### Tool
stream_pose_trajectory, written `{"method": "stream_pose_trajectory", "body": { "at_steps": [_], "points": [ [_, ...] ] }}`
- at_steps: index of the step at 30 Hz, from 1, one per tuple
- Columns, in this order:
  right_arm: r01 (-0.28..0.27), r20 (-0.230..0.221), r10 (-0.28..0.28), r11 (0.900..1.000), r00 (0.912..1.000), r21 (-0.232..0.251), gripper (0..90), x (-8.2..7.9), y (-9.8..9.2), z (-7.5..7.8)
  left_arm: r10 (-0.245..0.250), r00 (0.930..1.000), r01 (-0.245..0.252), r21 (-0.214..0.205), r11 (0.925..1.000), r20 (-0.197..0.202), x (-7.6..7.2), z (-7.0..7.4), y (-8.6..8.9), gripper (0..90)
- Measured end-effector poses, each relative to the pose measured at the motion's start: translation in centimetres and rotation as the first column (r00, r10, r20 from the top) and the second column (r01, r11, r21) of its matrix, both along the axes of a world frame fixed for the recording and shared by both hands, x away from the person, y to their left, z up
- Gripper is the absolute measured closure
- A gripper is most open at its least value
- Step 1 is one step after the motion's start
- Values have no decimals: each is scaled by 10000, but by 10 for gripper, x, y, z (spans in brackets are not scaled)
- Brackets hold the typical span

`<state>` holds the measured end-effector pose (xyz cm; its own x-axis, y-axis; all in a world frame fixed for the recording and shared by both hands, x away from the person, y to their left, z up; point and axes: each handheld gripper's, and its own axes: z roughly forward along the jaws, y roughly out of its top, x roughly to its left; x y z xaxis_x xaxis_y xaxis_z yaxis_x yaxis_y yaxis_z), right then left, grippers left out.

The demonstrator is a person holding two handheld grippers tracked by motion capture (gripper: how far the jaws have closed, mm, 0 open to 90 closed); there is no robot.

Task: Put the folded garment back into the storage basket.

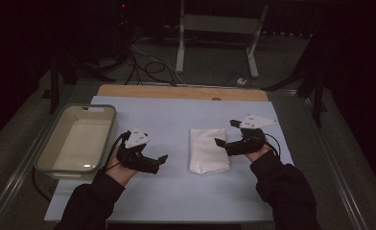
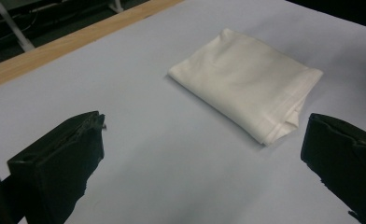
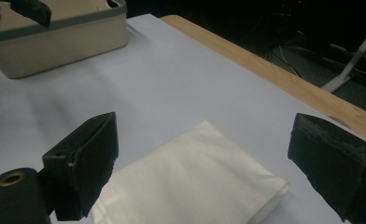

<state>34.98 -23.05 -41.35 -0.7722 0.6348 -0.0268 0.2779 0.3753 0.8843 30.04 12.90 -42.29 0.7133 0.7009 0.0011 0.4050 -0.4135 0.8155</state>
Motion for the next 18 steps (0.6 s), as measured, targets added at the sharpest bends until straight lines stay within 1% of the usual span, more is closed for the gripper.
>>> {"method": "stream_pose_trajectory", "body": {
  "at_steps": [3, 6, 8, 11, 13, 16, 18],
  "points": [
    [100, -180, -99, 9999, 9998, 90, 88, 3, 0, -7, 28, 10000, -29, -141, 9999, -60, 2, -1, -4, 0],
    [166, -282, -165, 9999, 9995, 36, 88, 6, 0, -15, -87, 9999, 86, -125, 9999, -107, 4, -2, -11, 0],
    [277, -447, -272, 9995, 9986, 117, 88, 8, 1, -20, -201, 9996, 199, -137, 9997, -188, 6, -4, -15, 0],
    [330, -555, -325, 9994, 9979, 79, 88, 11, 1, -27, -335, 9992, 331, -177, 9993, -215, 8, -6, -23, 0],
    [367, -633, -360, 9993, 9973, 91, 88, 12, 1, -31, -377, 9989, 369, -308, 9988, -286, 9, -8, -28, 0],
    [421, -687, -419, 9991, 9968, 13, 88, 15, 0, -36, -493, 9982, 483, -299, 9984, -341, 12, -12, -34, 0],
    [441, -754, -441, 9990, 9962, -7, 88, 16, 0, -40, -568, 9974, 552, -363, 9978, -449, 14, -15, -38, 0]
  ]
}}
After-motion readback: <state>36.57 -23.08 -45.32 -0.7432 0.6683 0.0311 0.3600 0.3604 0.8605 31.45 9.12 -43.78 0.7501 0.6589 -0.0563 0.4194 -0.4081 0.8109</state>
